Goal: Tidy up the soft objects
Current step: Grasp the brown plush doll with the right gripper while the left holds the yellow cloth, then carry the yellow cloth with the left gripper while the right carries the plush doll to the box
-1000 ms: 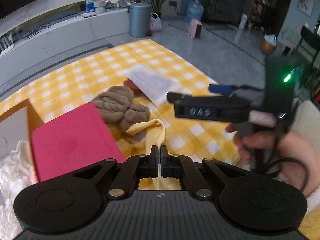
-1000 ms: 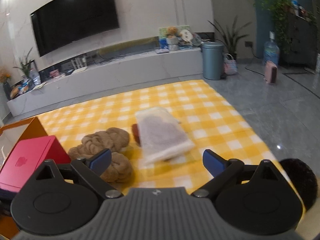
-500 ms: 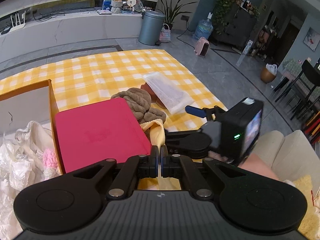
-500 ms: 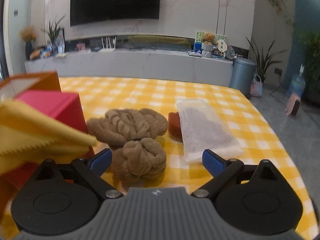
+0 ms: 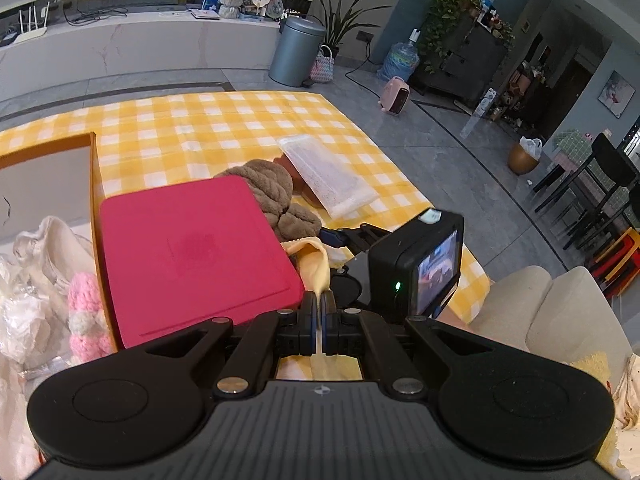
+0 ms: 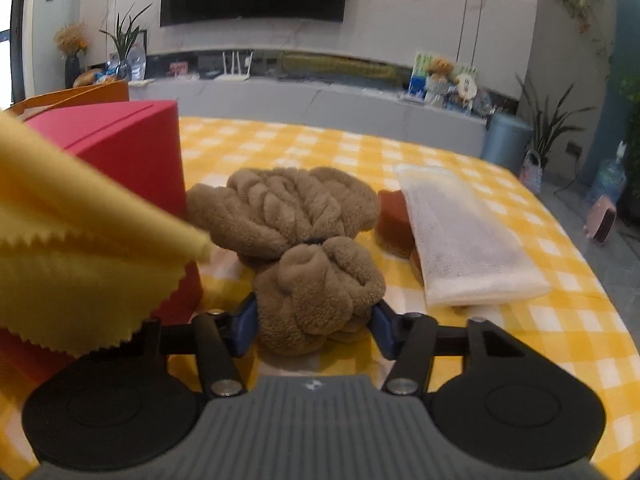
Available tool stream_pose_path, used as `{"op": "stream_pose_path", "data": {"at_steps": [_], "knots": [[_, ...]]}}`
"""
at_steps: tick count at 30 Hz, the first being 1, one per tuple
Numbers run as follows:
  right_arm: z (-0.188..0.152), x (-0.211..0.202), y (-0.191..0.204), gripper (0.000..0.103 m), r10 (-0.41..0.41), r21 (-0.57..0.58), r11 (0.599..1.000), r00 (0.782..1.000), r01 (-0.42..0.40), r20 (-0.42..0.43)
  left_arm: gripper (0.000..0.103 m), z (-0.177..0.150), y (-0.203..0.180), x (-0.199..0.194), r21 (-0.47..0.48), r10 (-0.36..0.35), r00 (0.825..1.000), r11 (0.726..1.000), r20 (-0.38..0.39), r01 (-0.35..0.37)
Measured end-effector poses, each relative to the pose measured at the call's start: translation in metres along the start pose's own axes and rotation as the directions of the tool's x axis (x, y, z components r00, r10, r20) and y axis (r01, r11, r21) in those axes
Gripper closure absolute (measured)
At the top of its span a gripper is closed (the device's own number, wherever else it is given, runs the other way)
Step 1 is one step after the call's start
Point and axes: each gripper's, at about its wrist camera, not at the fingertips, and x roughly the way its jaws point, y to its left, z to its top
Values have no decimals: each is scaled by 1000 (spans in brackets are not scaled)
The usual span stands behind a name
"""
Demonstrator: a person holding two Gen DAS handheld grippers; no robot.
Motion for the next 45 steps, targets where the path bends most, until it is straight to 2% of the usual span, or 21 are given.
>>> {"op": "stream_pose_path", "data": {"at_steps": [1,4,7,9,10,13,14,17,19,21,22,24,25,29,34,36,40,45], "knots": [[3,-2,-2,55,7,6,1000,1000,-6,-20,101,-1,0,0,-2,1,1000,1000,1,-1],[14,-12,-5,57,0,-5,1000,993,0,-120,101,-5,1,-1,-16,1,1000,1000,3,-1],[16,-25,-4,57,-44,-13,999,956,42,-289,101,-5,6,-2,-54,-2,1000,999,7,2],[13,-38,-3,54,-31,-32,999,943,22,-331,101,-5,7,-2,-58,-10,1000,998,13,11],[12,-43,-3,47,-22,-37,999,941,10,-337,101,-6,7,-3,-63,-14,1000,998,16,15],[13,-47,-8,27,-17,-6,1000,948,16,-318,101,-8,6,-3,-69,-12,1000,998,19,14],[12,-47,-9,24,-18,19,1000,954,24,-300,101,-8,6,-3,-71,-9,1000,997,17,10],[13,-32,-12,24,8,91,996,961,18,-275,101,-8,4,-1,-73,-4,1000,997,7,5],[9,-21,-7,24,-2,67,998,962,21,-272,101,-9,2,1,-78,14,1000,997,3,-13],[5,-13,-2,24,-30,30,999,962,40,-272,101,-9,0,3,-64,47,999,997,4,-46],[4,-14,-2,27,-18,37,999,968,29,-249,101,-10,-2,5,-55,65,998,996,3,-65],[6,-14,-4,32,0,59,998,966,16,-258,101,-10,-5,9,-41,88,996,995,-5,-88],[7,-15,-4,37,1,65,998,966,16,-257,101,-11,-5,11,-41,92,996,995,-9,-92],[7,-14,-7,46,11,67,998,966,7,-260,101,-14,-6,13,-39,89,996,995,-18,-89],[12,-21,-9,50,4,78,997,964,18,-265,101,-11,-17,6,-15,118,993,993,-25,-118],[14,-27,-12,50,12,107,994,972,14,-235,101,-10,-27,4,11,138,990,990,-26,-138],[22,-41,-18,50,-27,154,987,985,53,-169,101,-11,-55,2,102,190,981,977,-28,-186],[32,-66,-22,50,-20,194,980,997,35,-80,101,-10,-86,-7,159,227,974,961,-1,-224]]}}
